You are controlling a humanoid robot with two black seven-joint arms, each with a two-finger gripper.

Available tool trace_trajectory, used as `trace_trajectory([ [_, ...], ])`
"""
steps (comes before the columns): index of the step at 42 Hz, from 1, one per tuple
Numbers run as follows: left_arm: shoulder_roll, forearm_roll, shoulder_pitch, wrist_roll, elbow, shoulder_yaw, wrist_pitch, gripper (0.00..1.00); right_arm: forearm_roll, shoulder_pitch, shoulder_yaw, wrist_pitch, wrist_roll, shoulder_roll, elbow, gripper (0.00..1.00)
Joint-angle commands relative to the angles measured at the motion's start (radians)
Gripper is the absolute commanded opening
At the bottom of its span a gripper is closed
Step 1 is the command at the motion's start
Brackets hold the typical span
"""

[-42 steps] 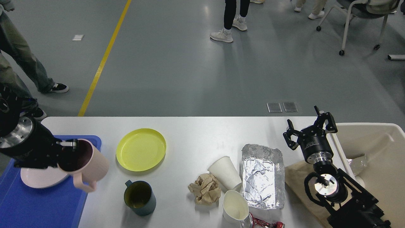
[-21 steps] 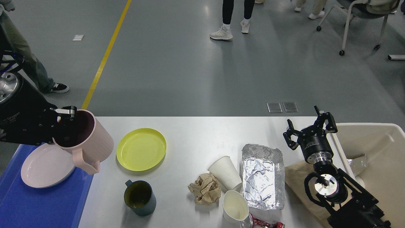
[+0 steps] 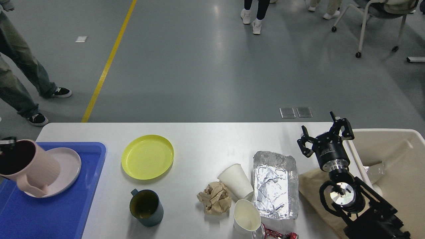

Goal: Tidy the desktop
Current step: 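Lift the pink mug and carry it onto the blue tray, then release the pink mug and raise the left gripper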

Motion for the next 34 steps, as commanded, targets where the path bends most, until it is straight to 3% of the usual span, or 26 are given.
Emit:
trace_trajectory([
  [1, 0.183, 0.125, 0.198, 0.0, 0.184, -0.112, -0.004, 0.0, 0.001, 0.0, 0.0, 0.0, 0.0, 0.0, 0.0, 1.0],
  [5, 0.247, 0.163, 0.372, -0.003, 0.296, -0.224, -0.004, 0.0, 0.001, 0.0, 0.0, 0.0, 0.0, 0.0, 0.0, 1.0],
  [6, 0.261, 0.167, 0.469, -0.008, 0.352, -0.282, -0.002, 0.0, -0.001, 0.0, 0.0, 0.0, 0.0, 0.001, 0.0, 1.0],
  [17, 0.255, 0.171, 1.004, -0.012, 0.659, -0.688, -0.007, 0.0, -0.001, 0.0, 0.0, 0.0, 0.0, 0.0, 0.0, 1.0],
  [26, 0.249, 0.182, 1.193, -0.025, 0.804, -0.834, 0.001, 0.0, -0.001, 0.0, 0.0, 0.0, 0.0, 0.0, 0.0, 1.0],
  [34, 0.235, 0.19, 1.244, -0.032, 0.822, -0.884, -0.007, 0.0, -0.001, 0.0, 0.0, 0.0, 0.0, 0.0, 0.0, 1.0],
])
